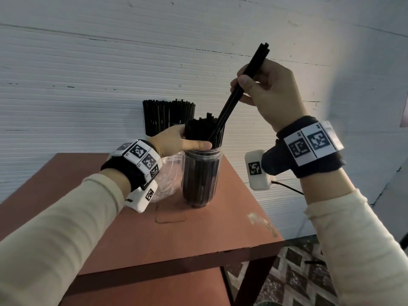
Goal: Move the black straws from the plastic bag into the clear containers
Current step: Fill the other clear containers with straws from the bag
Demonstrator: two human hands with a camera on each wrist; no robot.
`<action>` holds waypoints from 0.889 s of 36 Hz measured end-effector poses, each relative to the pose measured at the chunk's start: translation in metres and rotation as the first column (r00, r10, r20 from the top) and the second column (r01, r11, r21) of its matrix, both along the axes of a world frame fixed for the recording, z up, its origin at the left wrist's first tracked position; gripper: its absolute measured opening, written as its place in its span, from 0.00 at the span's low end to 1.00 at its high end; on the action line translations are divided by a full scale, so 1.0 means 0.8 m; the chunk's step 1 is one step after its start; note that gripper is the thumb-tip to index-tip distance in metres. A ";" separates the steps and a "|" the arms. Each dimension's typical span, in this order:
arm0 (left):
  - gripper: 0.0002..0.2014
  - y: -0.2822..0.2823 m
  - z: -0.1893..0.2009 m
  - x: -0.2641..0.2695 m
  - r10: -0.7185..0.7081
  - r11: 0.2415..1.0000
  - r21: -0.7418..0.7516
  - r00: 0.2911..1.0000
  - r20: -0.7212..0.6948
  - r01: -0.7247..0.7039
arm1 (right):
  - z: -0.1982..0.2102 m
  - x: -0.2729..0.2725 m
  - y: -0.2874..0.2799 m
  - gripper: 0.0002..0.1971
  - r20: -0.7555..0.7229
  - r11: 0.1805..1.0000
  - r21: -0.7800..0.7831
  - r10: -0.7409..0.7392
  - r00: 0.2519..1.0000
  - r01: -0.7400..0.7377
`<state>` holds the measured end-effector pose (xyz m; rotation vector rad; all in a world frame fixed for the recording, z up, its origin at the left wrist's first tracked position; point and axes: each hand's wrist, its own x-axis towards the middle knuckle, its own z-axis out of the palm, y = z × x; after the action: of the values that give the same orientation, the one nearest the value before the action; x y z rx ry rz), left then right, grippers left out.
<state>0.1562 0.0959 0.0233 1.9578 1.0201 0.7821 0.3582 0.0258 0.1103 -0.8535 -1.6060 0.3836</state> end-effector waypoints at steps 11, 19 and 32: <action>0.16 -0.006 -0.007 0.004 0.016 1.000 -0.012 0.996 0.085 -0.016 | -0.009 -0.010 0.002 0.04 -0.035 0.999 0.032 0.035 0.999 -0.034; 0.17 -0.020 -0.009 0.002 -0.033 0.994 -0.095 0.987 0.158 0.049 | -0.008 -0.013 0.004 0.04 -0.025 0.998 0.058 0.003 1.000 -0.002; 0.10 -0.018 -0.007 0.025 0.253 0.952 0.187 0.967 -0.039 -0.241 | -0.008 -0.027 0.001 0.04 0.068 0.994 0.105 -0.038 0.997 0.030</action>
<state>0.1766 0.0812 0.0174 2.0416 1.2890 0.9864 0.3368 0.0264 0.1040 -0.8212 -1.6591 0.2457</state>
